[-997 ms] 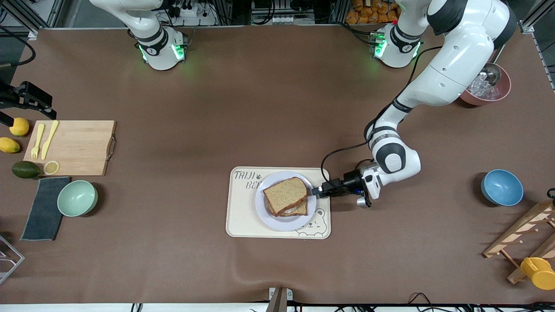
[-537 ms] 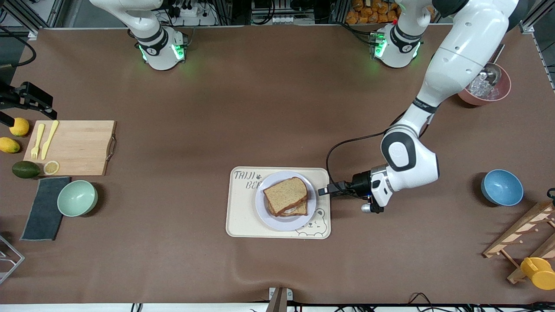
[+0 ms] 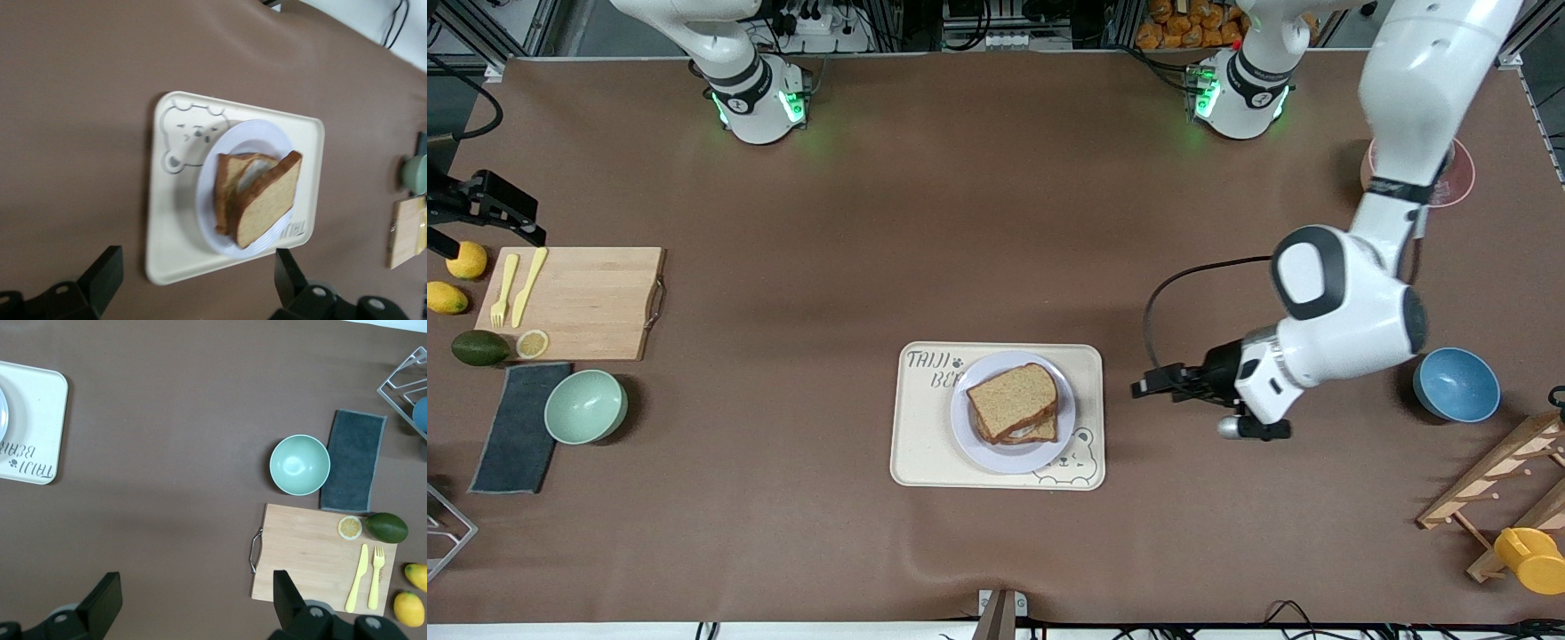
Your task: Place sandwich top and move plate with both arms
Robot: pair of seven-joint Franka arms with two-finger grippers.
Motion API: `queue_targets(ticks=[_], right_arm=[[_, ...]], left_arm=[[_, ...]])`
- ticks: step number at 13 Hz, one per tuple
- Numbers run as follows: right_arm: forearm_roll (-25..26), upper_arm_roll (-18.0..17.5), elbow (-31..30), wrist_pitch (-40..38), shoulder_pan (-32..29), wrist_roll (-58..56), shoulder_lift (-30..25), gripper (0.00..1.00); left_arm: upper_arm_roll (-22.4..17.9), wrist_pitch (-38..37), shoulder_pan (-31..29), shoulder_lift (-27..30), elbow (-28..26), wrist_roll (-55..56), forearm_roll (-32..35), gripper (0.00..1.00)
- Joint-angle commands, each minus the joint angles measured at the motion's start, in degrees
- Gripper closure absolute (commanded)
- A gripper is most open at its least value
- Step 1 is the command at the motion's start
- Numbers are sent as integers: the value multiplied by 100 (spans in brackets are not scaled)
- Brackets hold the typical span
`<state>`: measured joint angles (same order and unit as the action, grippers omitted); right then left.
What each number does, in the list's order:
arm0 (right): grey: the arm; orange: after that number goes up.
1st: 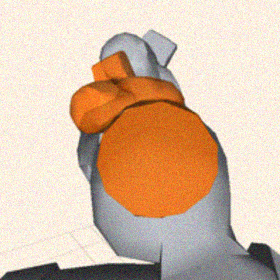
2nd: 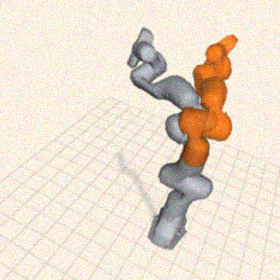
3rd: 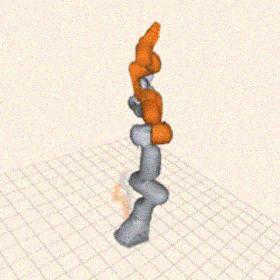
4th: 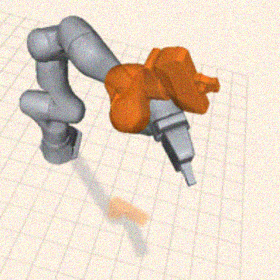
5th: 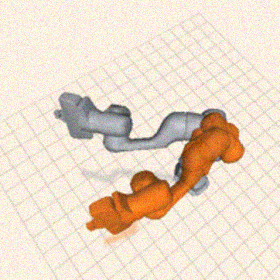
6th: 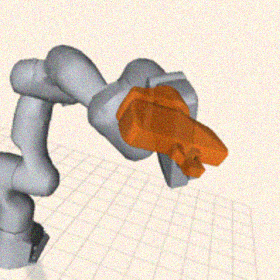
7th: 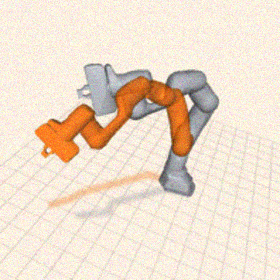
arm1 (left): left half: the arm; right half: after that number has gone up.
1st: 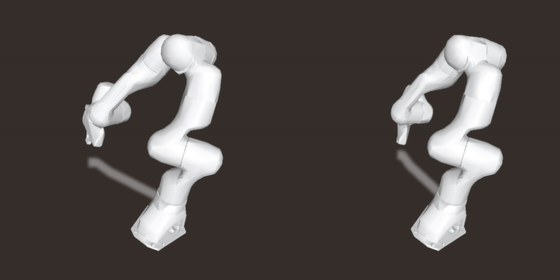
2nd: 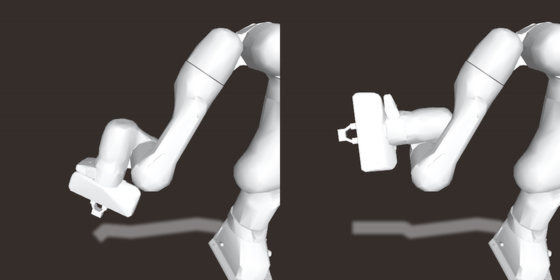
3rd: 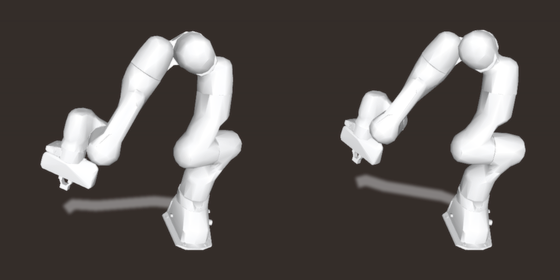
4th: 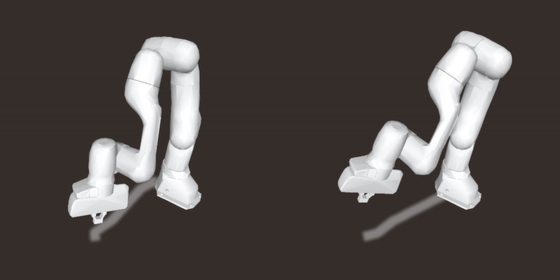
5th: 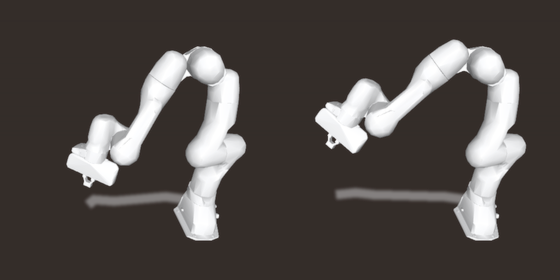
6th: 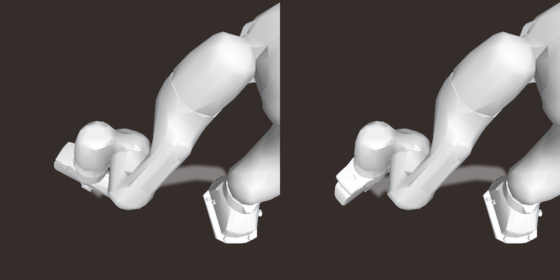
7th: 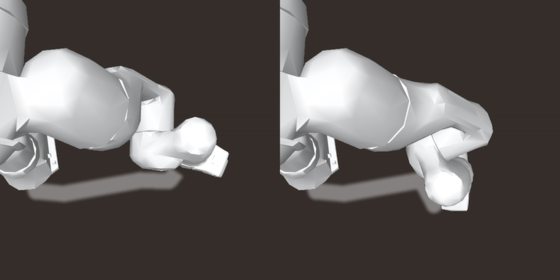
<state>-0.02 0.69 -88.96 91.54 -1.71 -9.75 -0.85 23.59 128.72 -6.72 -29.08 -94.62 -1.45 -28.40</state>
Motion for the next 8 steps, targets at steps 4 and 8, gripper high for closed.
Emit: queue_targets(ticks=[4,8], right_arm=[[117,1,54,-154,215,826,-11,0],[117,1,54,-171,198,834,-11,0]], left_arm=[[-12,-2163,-461,903,601,504,2221,0],[-12,-3378,-566,1667,848,822,2875,0]])
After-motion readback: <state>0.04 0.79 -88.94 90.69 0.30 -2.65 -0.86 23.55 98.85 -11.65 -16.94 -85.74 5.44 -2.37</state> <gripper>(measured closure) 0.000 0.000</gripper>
